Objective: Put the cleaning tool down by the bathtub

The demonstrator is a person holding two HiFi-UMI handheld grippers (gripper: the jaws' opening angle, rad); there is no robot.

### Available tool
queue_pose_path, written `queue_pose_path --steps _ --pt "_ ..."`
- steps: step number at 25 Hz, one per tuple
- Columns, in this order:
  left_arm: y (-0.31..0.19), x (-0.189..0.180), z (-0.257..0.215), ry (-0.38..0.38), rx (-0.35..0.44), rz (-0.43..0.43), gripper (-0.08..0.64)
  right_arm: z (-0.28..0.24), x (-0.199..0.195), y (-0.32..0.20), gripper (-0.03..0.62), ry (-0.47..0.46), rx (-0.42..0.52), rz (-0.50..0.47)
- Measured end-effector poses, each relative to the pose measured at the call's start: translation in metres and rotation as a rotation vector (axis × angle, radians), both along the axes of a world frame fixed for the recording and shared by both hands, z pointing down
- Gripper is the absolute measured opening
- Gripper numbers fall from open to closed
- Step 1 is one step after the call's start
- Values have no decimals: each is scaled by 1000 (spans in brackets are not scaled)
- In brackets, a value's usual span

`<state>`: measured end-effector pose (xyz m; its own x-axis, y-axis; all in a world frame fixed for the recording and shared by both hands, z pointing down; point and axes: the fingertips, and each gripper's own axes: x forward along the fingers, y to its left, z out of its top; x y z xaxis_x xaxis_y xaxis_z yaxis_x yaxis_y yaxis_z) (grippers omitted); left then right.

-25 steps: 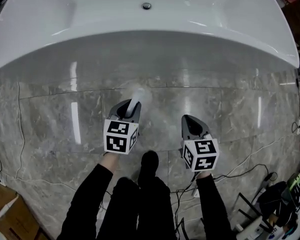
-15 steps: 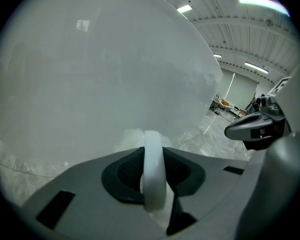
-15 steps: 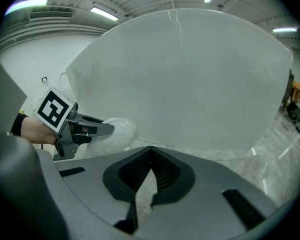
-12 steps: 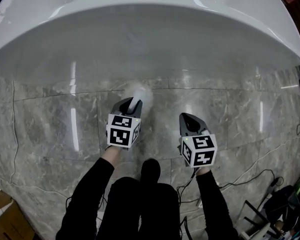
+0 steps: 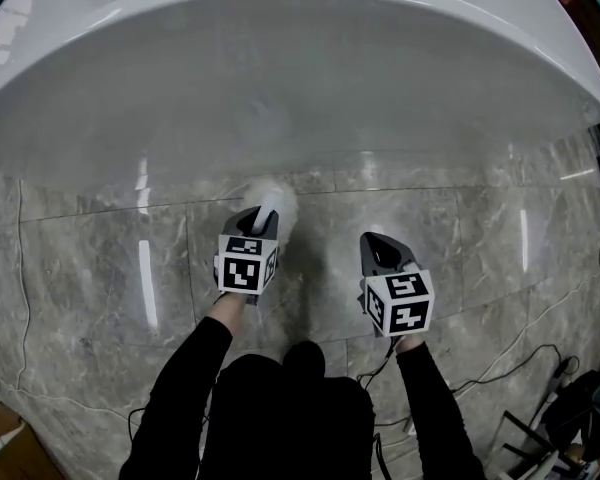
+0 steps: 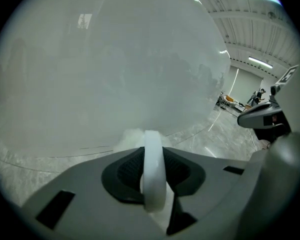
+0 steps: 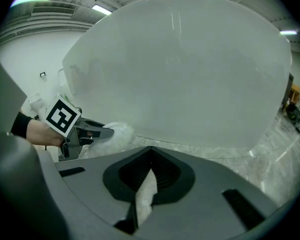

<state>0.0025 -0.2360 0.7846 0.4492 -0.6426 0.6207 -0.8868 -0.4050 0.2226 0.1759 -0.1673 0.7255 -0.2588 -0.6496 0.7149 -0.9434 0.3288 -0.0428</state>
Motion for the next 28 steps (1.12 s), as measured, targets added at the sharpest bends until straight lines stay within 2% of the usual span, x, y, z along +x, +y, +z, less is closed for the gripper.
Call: queue_pose_path --steps 21,28 --pt "-11 -5 75 -35 -56 -23 100 42 -16 -15 0 -9 6 -7" --pt "-14 -3 81 -25 -44 -34 100 50 -17 -17 0 -13 1 -7"
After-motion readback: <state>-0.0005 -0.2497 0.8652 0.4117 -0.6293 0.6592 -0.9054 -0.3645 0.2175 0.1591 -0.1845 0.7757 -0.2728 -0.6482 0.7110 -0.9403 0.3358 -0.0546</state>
